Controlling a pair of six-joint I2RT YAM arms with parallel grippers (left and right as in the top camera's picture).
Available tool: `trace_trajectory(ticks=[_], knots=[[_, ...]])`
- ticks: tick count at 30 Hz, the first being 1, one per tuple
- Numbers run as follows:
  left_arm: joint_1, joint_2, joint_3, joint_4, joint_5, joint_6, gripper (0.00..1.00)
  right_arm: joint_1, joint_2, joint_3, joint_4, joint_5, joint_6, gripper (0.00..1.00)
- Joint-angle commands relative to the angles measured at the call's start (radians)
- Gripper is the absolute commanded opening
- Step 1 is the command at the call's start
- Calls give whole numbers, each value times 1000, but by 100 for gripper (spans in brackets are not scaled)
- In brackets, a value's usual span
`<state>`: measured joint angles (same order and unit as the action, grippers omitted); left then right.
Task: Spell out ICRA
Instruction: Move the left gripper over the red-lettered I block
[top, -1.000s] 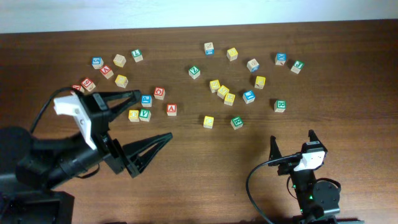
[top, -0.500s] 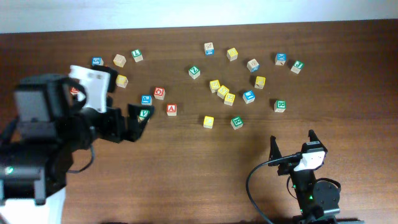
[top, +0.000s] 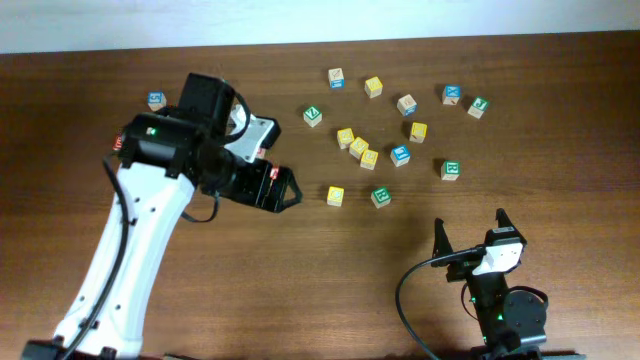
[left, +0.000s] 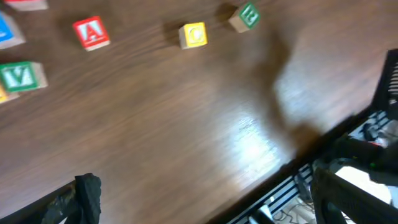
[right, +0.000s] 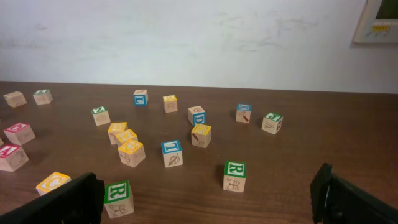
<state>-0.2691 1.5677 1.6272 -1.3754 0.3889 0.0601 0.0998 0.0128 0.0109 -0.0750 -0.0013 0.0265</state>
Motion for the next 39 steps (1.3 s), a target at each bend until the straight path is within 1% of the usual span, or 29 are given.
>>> trace_trajectory(ticks=[1,4,5,10,11,12,13,14,22,24,25,30,33,35,36,37,38,39], knots=[[-4,42,8,17,24,-7,99,5,-6,-5,-6,5,8,98],[-4,72,8,17,6,-6,99,5,-6,-5,-6,5,8,98],[-4,87,8,16,-26,-6,99,5,-6,-5,-6,5,8,98],[-3,137,8,19,-286,-6,99,5,-6,-5,-6,5,8,98],[2,149,7,24,-360,-18,99,5,-6,-5,-6,5,8,98],[11,156,7,32,-385,-59,99,5,-6,-5,-6,5,8,98],[21,161,7,40,-393,-98,99,5,-6,-5,-6,5,8,98],[27,165,6,55,-393,-111,99,5,-6,-5,-6,5,8,98],[55,170,5,233,-390,-131,99,5,-6,-5,-6,5,8,98],[90,170,4,246,-390,-217,99,5,-6,-5,-6,5,8,98],[130,171,-3,247,-390,-248,99,5,-6,-5,-6,5,8,98],[226,182,-42,273,-391,-265,99,5,-6,-5,-6,5,8,98],[301,197,-83,282,-388,-389,99,5,-6,-5,-6,5,8,98],[320,201,-99,275,-311,-409,99,5,-6,-5,-6,5,8,98],[320,201,-99,277,-304,-408,99,5,-6,-5,-6,5,8,98],[320,201,-99,285,-318,-409,99,5,-6,-5,-6,5,8,98],[320,201,-99,287,-357,-438,99,5,-6,-5,-6,5,8,98],[320,201,-99,286,-448,-524,99,5,-6,-5,-6,5,8,98]])
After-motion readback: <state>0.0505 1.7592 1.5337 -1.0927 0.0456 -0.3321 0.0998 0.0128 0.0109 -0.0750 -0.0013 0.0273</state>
